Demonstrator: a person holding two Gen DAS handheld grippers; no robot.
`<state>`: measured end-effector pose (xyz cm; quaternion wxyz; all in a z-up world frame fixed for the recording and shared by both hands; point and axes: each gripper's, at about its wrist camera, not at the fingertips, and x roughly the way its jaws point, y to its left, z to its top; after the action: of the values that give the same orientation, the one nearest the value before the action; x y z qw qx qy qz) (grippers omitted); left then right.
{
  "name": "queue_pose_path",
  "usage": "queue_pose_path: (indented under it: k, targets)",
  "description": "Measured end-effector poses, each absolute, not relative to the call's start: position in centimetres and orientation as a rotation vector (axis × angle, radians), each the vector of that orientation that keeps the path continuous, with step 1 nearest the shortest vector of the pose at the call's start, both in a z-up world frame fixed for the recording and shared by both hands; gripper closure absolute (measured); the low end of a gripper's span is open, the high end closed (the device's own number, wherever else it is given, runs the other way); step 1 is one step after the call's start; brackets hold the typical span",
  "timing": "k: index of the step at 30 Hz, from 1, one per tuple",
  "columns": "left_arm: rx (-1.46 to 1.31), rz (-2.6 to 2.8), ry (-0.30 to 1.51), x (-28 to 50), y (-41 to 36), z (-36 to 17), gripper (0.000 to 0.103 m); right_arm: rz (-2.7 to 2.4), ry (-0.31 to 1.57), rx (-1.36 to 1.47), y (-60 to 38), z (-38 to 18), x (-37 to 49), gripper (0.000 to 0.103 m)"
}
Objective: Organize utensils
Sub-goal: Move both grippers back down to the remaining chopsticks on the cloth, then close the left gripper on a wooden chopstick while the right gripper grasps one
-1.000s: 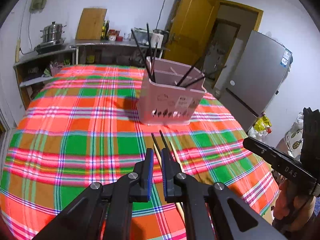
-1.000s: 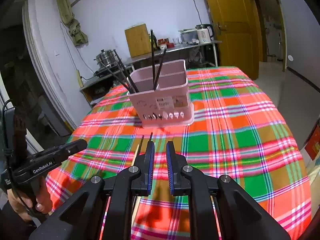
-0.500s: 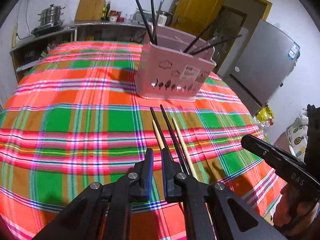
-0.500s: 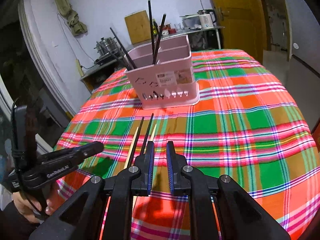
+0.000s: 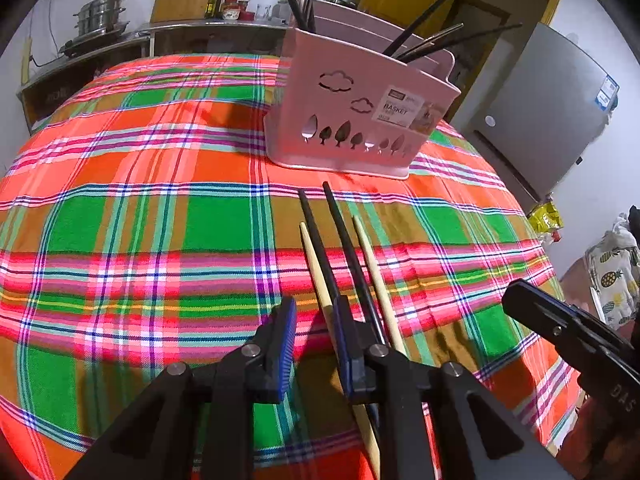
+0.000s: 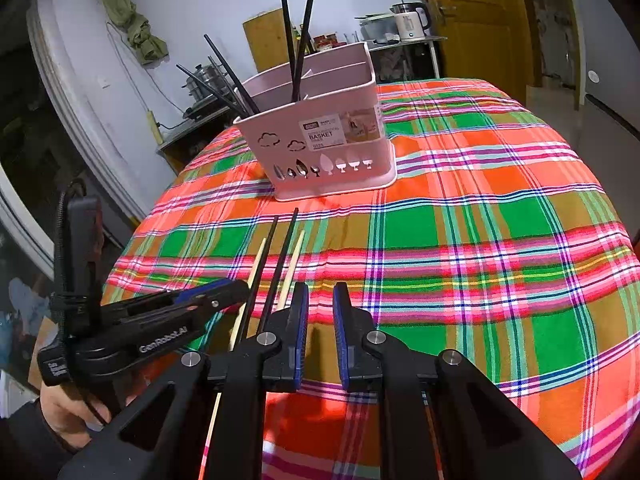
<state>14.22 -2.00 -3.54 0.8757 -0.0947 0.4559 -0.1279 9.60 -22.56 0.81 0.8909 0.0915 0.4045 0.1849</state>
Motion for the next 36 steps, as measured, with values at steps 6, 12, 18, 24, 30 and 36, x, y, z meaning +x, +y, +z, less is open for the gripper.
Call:
queue_pose_path:
  k: [6,12,18,24,30,36]
  targets:
    - [-0.142,-0.249,0.939,14.0,-2.7,-3.6,0.083,0.384,0.847,0.197,-22.6,0.5,9.8,0.090]
    - [-0.107,-0.226,0.939,13.5,-2.5,-3.4,0.082,0.392,0.848,0.197,-22.4,0.5,9.7,0.090]
    - [-0.094,-0.196,0.938,13.7,-1.5,-3.3,0.090,0.406,0.861,0.189,-21.5,0.1,10.2,0.090]
    - [-0.137,-0.155,0.944,14.5,0.8,-3.2,0.090,0.418,0.884,0.166,-19.8,-0.3,11.9,0.090]
    - [-0.156,-0.180,0.965,15.3,1.6,-2.9,0.090,0.435,0.922,0.155,-17.9,-1.3,13.9,0.090]
    - [-0.030,-0.261,0.987,16.8,-0.3,-3.0,0.090,0.421,0.965,0.133,-16.9,-2.4,15.5,0.090]
